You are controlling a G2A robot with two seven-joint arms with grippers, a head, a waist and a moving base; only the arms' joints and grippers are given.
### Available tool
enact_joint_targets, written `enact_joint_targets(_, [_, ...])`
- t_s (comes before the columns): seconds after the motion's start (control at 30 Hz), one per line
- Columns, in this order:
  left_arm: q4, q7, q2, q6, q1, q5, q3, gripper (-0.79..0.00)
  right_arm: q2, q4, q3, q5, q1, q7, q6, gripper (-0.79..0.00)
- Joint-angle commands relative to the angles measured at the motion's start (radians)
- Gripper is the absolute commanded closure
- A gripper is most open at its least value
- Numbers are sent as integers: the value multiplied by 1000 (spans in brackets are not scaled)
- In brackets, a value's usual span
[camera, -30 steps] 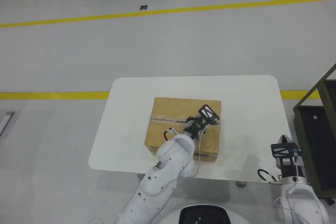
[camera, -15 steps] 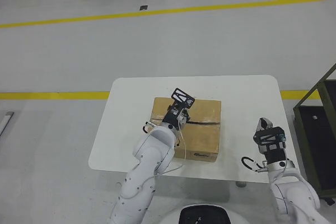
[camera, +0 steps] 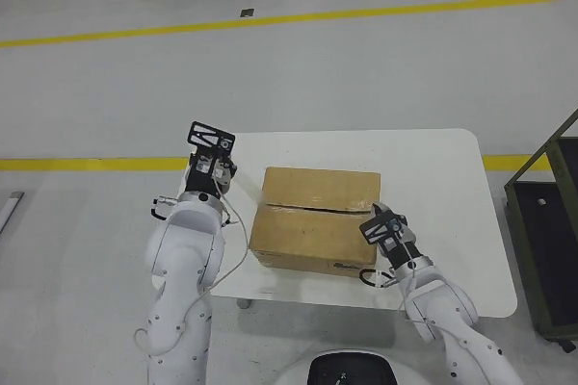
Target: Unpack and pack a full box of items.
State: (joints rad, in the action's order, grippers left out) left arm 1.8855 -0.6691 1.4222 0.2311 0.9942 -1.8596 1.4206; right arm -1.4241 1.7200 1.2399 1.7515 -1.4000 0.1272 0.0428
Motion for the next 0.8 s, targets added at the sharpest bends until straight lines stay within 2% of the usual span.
enact_joint_targets(0.0, [1,3,-5,-5,11,-43,24,-120,-1,-17,-7,4,10,6,2,0])
enact_joint_targets(0.03, [1,7,-7,-7,16,-62,30,-105,-1,-24,-9,4,12,11,1,0])
enact_joint_targets(0.07, [-4,7,-9,-15,24,-73,39,-129,-1,-31,-9,8,16,17,2,0])
enact_joint_targets(0.13, [-5,10,-12,-21,33,-109,50,-299,-2,-39,-11,9,21,23,6,0])
enact_joint_targets(0.2, [-10,19,-15,-41,41,-149,63,-243,-2,-44,-12,10,25,28,8,0])
enact_joint_targets(0.23, [-11,19,-15,-59,44,-150,73,-120,-3,-45,-13,11,26,29,9,0])
enact_joint_targets(0.27, [-12,19,-16,-67,46,-153,78,-49,-3,-45,-13,12,27,31,9,0])
enact_joint_targets(0.3, [-14,21,-18,-66,46,-172,83,-62,-3,-46,-14,15,28,33,9,0])
enact_joint_targets(0.33, [-17,25,-20,-72,43,-195,92,-126,-2,-46,-14,17,29,35,9,0])
enact_joint_targets(0.37, [-23,32,-21,-85,40,-205,101,0,-2,-47,-14,19,30,37,9,0])
enact_joint_targets(0.43, [-30,34,-21,-102,34,-190,111,0,-2,-50,-15,22,33,42,9,0])
enact_joint_targets(0.47, [-27,34,-20,-99,32,-175,110,-65,-3,-51,-15,23,34,44,10,0])
enact_joint_targets(0.5, [-23,30,-20,-94,31,-163,110,-259,-3,-51,-15,24,34,45,11,0])
enact_joint_targets(0.53, [-17,23,-19,-87,32,-148,107,-480,-3,-51,-15,24,34,46,13,0])
enact_joint_targets(0.57, [-11,17,-18,-76,35,-129,99,-785,-3,-50,-15,25,34,46,14,0])
enact_joint_targets(0.77, [42,-37,-7,-9,80,56,23,-785,-1,-2,8,10,8,43,36,0])
